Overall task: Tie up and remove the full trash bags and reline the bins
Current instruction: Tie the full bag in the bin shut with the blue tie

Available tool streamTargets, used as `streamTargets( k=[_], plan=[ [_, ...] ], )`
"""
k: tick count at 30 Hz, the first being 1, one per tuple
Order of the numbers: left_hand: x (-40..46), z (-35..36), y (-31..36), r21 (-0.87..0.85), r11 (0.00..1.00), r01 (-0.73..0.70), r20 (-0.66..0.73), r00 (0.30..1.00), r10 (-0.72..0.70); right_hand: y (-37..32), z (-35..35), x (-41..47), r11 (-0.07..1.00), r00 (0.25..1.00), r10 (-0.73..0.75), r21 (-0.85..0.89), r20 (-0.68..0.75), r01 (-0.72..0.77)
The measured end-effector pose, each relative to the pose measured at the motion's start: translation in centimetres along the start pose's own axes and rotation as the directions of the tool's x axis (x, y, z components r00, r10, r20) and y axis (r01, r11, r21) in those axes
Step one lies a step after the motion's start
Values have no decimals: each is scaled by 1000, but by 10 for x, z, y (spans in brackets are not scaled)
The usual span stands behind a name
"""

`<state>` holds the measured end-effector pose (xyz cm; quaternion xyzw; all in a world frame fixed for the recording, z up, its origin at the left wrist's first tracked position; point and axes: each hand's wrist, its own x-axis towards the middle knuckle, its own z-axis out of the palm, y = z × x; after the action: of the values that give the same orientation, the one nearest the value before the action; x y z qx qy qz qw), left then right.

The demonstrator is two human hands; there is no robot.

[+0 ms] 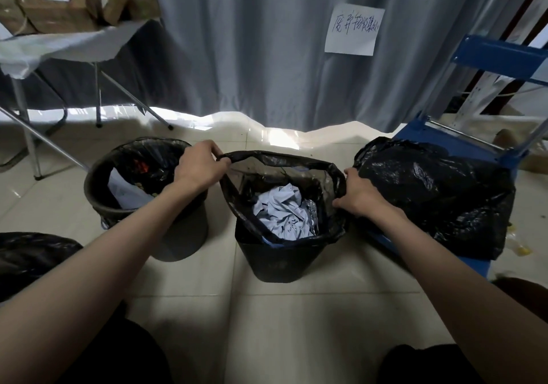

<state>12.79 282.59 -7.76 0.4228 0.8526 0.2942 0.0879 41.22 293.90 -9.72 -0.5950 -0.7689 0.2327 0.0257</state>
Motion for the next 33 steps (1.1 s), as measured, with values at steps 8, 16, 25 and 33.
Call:
streamTargets(
  k=[8, 16, 25, 33],
  plan=[
    [15, 22, 30, 307, 895, -324, 252, 934, 252, -15, -8, 23, 996, 992, -79, -46, -95, 75],
    [36, 13, 59, 552, 748, -369, 269, 928, 260, -33, -35, 24, 956, 989, -149, -257, -13, 141],
    [84, -20, 74, 415, 845, -338, 406, 900, 160, -65, -66, 46, 835, 950, -308, -464, 55, 298],
    [96, -10, 66, 311, 897, -313, 403, 898, 173, -65, -40, 65, 811, 927, -368, -462, 77, 360]
  ],
)
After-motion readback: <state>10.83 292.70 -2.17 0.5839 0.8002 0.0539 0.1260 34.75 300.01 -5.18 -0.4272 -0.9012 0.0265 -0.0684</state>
